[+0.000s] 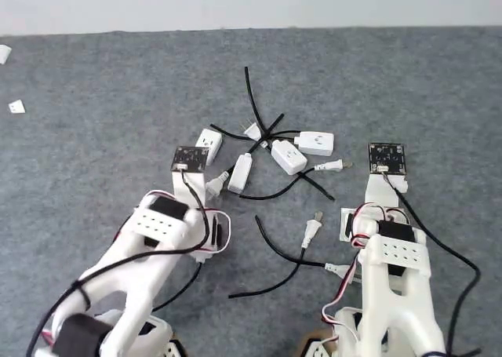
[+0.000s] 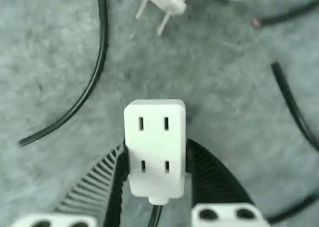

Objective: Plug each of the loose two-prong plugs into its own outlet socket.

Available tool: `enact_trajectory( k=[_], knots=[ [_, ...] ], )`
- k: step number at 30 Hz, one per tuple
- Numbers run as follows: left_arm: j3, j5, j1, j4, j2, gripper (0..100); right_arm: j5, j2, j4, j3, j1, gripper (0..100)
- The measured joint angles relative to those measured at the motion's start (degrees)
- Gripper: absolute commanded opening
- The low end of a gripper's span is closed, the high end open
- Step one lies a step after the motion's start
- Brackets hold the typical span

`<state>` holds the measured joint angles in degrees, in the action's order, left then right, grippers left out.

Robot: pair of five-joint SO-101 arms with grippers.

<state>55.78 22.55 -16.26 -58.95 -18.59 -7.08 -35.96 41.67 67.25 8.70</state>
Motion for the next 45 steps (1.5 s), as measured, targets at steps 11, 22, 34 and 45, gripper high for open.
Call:
enact_trajectory(
  k=[11,22,34,45],
  knots=[
    [-8.18,3.52,1.05,4.04,13.01,18,0.00,0.00,0.00,0.00,0.00,10.4],
    [-7.03,3.69,0.44,1.67,13.19,42,0.00,0.00,0.00,0.00,0.00,10.4],
    [5.01,1.49,7.38,-0.26,-17.23,42,0.00,0.00,0.00,0.00,0.00,10.2],
    [5.36,-2.64,21.80,0.88,-19.43,42,8.00,0.00,1.67,0.00,-2.55,10.1]
  ],
)
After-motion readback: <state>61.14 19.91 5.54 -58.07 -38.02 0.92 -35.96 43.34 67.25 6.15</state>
